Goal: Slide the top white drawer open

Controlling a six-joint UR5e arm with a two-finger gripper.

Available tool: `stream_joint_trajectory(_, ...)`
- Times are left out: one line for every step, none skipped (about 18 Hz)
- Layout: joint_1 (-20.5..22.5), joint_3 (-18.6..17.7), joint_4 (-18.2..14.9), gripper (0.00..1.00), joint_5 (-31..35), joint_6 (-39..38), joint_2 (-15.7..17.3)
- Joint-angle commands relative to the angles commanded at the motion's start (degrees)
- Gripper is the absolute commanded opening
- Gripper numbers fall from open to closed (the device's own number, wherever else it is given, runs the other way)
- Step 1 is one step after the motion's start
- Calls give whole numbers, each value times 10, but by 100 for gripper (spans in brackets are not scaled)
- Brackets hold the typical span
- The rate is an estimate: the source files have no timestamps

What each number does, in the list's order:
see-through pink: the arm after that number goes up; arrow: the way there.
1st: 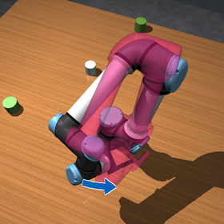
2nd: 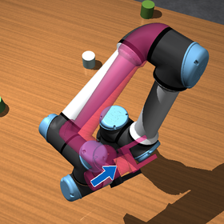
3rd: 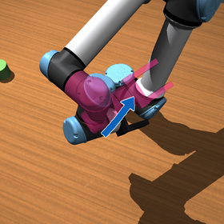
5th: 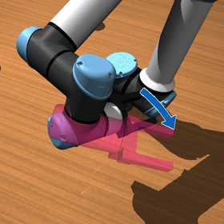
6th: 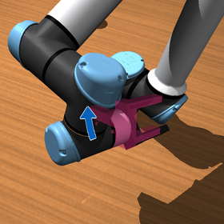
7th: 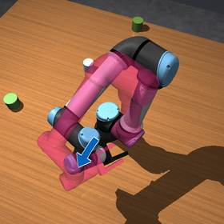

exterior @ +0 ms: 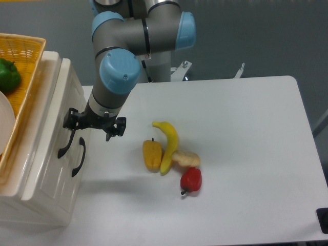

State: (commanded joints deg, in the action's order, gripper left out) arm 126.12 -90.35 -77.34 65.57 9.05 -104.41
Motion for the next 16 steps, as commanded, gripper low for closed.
stream_joint_trajectory(-1, 0, 0, 100, 0, 1, 0)
stream_joint_trajectory(-2, 0, 1, 100, -1, 1, 0)
stream_joint_trajectory(-3, 0, 0, 100, -1, 1, 0)
stream_joint_trajectory(-4, 0, 0, 100, -1, 1, 0)
stream_joint_trajectory(-4, 0, 1, 100, -1, 2, 0)
stream_joint_trajectory(-5, 0, 1, 100, 0, 2, 0)
stream_joint_trajectory(-5, 0, 2, 100, 0, 3, -1)
stream_joint_trajectory(-5, 0, 2, 100, 0, 3, -1)
stream_joint_trajectory(-5, 0, 2, 100, 0, 3, -1)
stream_joint_trajectory(-6, 0, 2, 100, 0, 4, -1)
stream_joint_trajectory(-6, 0, 3, 100, 0, 4, -2)
stream_joint_trajectory(-6, 0, 4, 100, 0, 4, -3)
stream_joint_trajectory(-6, 0, 4, 100, 0, 4, -5)
stream_joint_trajectory(-6, 0, 4, 100, 0, 4, -5)
stream_joint_trajectory(-7, 0, 4, 100, 1, 4, -5)
stream_joint_trajectory(-6, 0, 4, 100, 1, 4, -5)
